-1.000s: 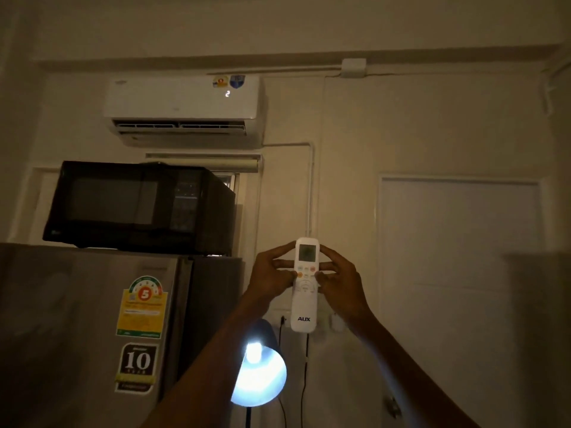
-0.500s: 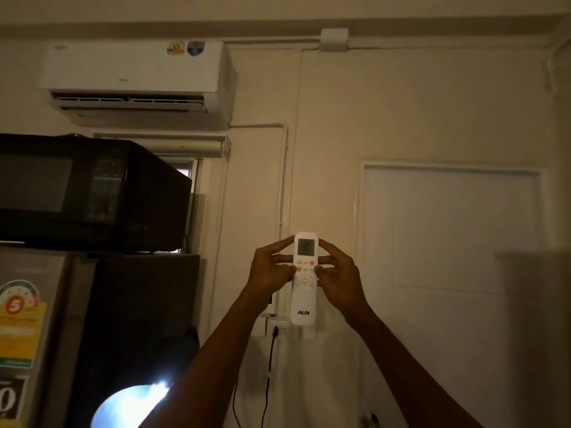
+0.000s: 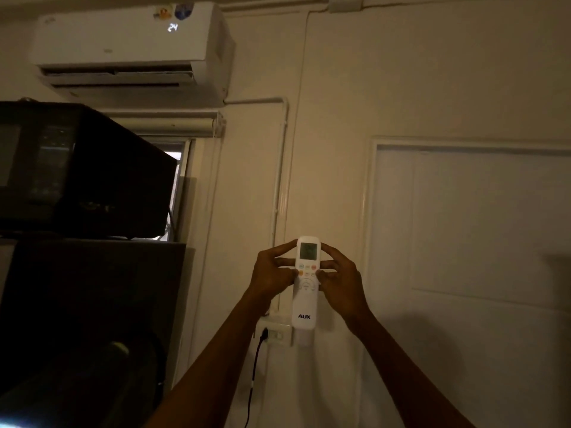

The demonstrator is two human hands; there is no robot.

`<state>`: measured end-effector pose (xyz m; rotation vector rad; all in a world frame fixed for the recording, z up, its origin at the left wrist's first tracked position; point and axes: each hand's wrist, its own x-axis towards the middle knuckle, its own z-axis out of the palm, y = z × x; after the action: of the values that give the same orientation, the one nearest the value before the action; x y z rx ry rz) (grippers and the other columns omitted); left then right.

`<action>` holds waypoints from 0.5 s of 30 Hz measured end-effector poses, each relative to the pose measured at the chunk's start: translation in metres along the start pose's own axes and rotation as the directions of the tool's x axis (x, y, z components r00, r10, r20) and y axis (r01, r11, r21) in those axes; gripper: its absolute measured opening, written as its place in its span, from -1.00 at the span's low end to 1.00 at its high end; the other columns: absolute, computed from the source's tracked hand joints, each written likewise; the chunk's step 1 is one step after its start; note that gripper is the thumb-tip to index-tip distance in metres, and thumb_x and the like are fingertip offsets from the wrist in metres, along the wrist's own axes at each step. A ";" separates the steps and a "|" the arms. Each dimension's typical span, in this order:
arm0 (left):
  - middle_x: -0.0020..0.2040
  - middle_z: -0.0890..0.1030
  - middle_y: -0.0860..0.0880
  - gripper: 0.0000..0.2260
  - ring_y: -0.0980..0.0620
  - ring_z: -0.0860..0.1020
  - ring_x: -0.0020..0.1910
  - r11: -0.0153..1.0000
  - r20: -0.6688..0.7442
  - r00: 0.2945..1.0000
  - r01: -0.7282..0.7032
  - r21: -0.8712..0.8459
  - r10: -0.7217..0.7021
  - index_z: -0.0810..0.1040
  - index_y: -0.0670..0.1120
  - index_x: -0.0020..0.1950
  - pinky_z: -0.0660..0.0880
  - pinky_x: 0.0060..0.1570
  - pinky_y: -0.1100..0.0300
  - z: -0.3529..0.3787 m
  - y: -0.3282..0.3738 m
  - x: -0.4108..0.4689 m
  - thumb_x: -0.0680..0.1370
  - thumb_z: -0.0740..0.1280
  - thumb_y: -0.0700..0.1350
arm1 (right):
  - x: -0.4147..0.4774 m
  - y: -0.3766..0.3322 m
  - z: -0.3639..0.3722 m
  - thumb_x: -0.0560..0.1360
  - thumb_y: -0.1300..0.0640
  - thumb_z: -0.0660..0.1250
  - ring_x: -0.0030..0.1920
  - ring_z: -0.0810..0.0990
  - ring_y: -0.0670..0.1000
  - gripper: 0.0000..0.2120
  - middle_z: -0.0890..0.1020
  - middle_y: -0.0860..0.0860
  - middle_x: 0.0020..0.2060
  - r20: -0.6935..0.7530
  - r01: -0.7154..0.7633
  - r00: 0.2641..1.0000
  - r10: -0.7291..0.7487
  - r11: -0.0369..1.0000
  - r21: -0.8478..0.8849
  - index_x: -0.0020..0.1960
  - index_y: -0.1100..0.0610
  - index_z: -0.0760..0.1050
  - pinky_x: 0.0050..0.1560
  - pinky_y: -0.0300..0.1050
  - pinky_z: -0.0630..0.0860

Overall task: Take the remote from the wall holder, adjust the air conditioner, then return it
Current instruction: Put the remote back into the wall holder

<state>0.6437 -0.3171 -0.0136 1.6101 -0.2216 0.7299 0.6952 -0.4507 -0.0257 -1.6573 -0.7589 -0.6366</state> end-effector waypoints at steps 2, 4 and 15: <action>0.04 0.66 -0.18 -0.41 -0.02 0.65 -0.07 1.000 0.013 1.000 0.009 0.007 -0.009 0.47 0.01 0.34 0.65 -0.18 0.13 0.005 -0.016 0.019 0.40 0.36 -0.45 | 0.011 0.022 0.004 0.46 0.18 0.35 0.06 0.63 0.08 -0.52 0.60 0.12 0.17 -0.011 -0.018 1.000 0.018 1.000 0.000 0.35 -0.04 0.36 0.00 0.18 0.63; 0.01 0.66 -0.17 -0.42 -0.01 0.65 -0.08 1.000 0.029 0.999 0.016 -0.001 -0.016 0.48 0.00 0.34 0.64 -0.24 0.18 0.011 -0.034 0.038 0.41 0.35 -0.47 | 0.025 0.045 0.009 0.46 0.17 0.35 0.05 0.64 0.08 -0.52 0.61 0.12 0.15 -0.020 -0.031 0.999 0.031 0.999 -0.007 0.35 -0.03 0.36 0.00 0.18 0.63; 0.05 0.67 -0.18 -0.43 0.01 0.66 -0.06 0.999 0.091 0.996 0.007 -0.048 -0.003 0.50 0.01 0.32 0.64 -0.24 0.21 0.037 -0.135 0.137 0.39 0.39 -0.44 | 0.096 0.156 0.031 0.45 0.19 0.37 0.11 0.61 0.12 -0.53 0.60 0.13 0.19 -0.054 -0.055 0.997 0.052 0.997 -0.056 0.33 0.05 0.39 0.07 0.19 0.60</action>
<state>0.8348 -0.2898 -0.0469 1.5983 -0.2989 0.6439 0.8770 -0.4288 -0.0576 -1.7007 -0.6615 -0.6671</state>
